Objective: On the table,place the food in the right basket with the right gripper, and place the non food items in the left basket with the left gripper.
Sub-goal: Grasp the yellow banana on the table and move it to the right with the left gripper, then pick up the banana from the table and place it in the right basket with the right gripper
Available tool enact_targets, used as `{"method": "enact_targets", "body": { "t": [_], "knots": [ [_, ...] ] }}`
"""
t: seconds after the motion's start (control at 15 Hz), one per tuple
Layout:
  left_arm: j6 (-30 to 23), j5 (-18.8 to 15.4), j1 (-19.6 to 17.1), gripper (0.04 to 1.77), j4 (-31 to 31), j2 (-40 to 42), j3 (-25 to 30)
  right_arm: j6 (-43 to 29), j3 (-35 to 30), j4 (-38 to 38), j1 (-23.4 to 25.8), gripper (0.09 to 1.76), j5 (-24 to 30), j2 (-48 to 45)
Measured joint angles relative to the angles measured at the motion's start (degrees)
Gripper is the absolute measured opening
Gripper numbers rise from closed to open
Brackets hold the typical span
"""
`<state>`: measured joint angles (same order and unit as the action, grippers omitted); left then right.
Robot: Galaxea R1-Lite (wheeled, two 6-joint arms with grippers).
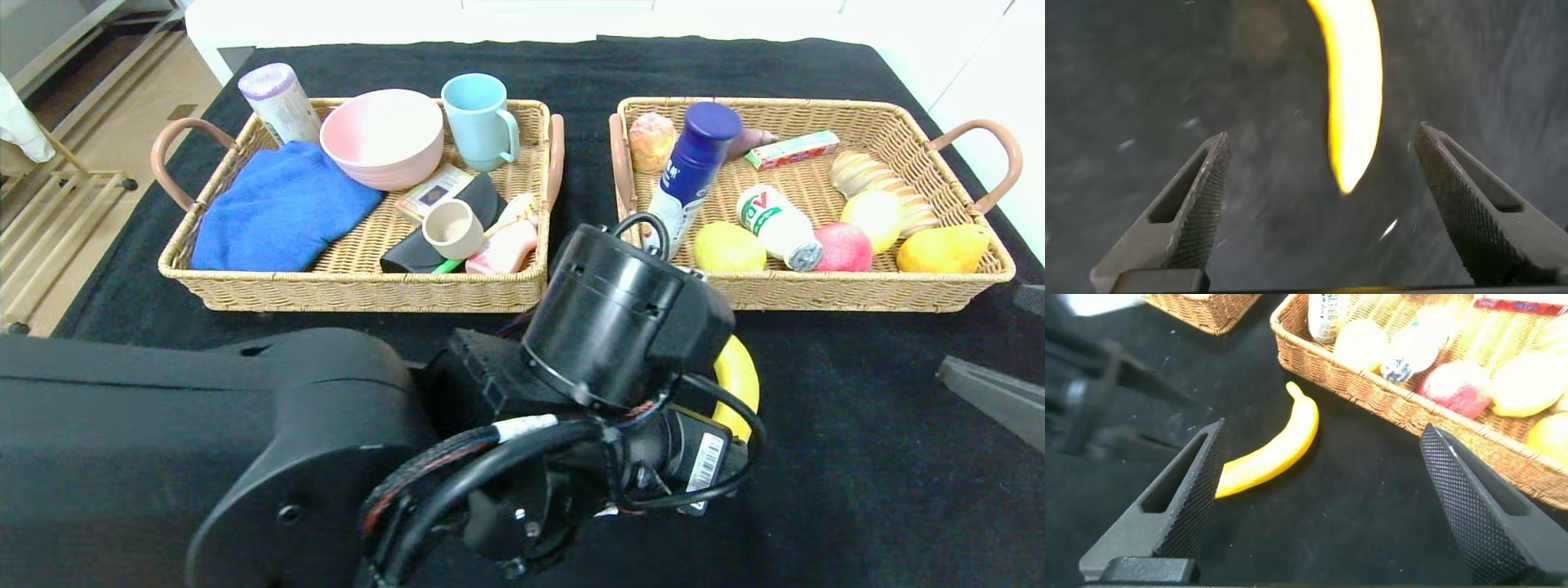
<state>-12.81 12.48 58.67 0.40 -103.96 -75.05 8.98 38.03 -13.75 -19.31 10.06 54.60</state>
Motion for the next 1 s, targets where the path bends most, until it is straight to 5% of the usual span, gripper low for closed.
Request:
{"method": "enact_targets", "body": {
  "t": [0.4,0.8,1.0],
  "knots": [
    [11.96,-8.52,-4.29,1.67,-8.34,10.78,16.48,-1.63,0.28,0.09,0.00,1.71,-0.11,2.29],
    [17.74,-17.25,-9.73,1.69,-27.58,17.88,33.43,-1.94,0.77,4.00,-0.50,1.71,-0.33,5.73],
    [18.82,-21.47,-14.54,1.70,-31.38,21.32,40.29,-3.15,1.99,6.68,-1.33,1.71,-3.41,7.85]
  ]
}}
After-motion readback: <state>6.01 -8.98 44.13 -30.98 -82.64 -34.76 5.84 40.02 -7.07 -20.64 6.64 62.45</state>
